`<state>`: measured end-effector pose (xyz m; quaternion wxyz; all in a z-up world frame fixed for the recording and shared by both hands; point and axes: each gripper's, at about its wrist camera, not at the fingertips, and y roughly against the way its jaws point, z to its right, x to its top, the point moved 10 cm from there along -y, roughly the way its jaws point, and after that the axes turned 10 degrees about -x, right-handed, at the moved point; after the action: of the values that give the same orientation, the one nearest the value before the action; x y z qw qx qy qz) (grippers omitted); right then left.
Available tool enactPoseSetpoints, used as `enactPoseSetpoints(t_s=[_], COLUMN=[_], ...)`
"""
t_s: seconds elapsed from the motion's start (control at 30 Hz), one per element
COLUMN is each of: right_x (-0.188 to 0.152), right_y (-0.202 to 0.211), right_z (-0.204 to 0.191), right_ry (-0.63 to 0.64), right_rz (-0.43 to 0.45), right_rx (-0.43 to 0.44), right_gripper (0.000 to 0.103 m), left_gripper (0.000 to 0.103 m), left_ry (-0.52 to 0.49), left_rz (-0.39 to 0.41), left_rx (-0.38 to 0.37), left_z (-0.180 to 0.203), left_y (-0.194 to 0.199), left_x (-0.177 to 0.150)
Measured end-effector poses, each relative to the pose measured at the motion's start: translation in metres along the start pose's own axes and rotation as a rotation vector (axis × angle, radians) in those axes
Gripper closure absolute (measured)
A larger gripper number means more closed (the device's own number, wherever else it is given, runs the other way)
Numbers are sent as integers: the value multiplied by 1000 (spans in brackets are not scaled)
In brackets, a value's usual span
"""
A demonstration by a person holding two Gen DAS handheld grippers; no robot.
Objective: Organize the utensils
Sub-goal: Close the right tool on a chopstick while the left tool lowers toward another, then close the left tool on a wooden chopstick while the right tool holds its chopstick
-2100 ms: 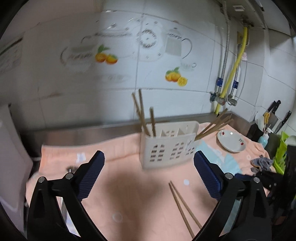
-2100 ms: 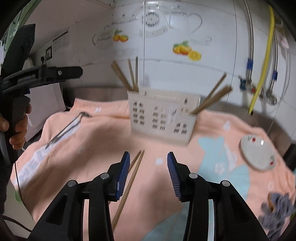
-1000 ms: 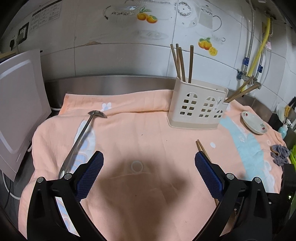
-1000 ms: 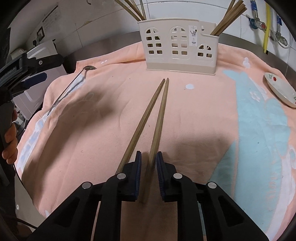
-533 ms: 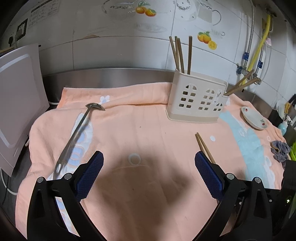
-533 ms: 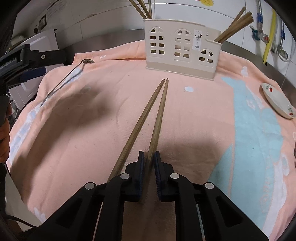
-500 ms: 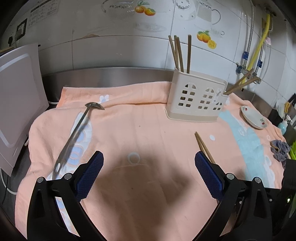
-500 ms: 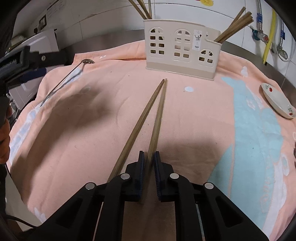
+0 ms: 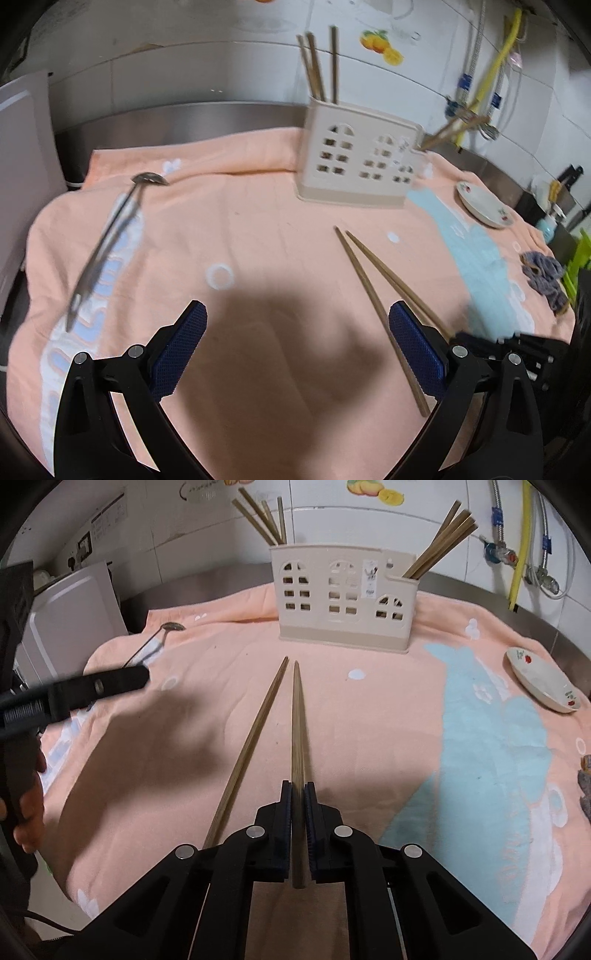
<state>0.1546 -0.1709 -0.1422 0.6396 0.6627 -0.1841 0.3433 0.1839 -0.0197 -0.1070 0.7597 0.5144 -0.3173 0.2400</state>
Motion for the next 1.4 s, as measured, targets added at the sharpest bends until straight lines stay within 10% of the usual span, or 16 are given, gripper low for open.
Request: enactPoseSetpoints(t_s=[0.27, 0.83, 1.4], right_x=[5, -6, -5], right_y=[19, 28, 30], right_z=[10, 31, 35], right_ry=[9, -16, -22], right_rz=[52, 64, 75], right_rx=[-9, -22, -27], right_gripper=[96, 96, 96], left_gripper=[10, 77, 90], left_ry=[-58, -91, -155], left_rz=[-74, -211, -241], left_rx=[-74, -184, -69], left_z=[43, 87, 82], left_y=[-18, -54, -61], left_x=[-31, -67, -67])
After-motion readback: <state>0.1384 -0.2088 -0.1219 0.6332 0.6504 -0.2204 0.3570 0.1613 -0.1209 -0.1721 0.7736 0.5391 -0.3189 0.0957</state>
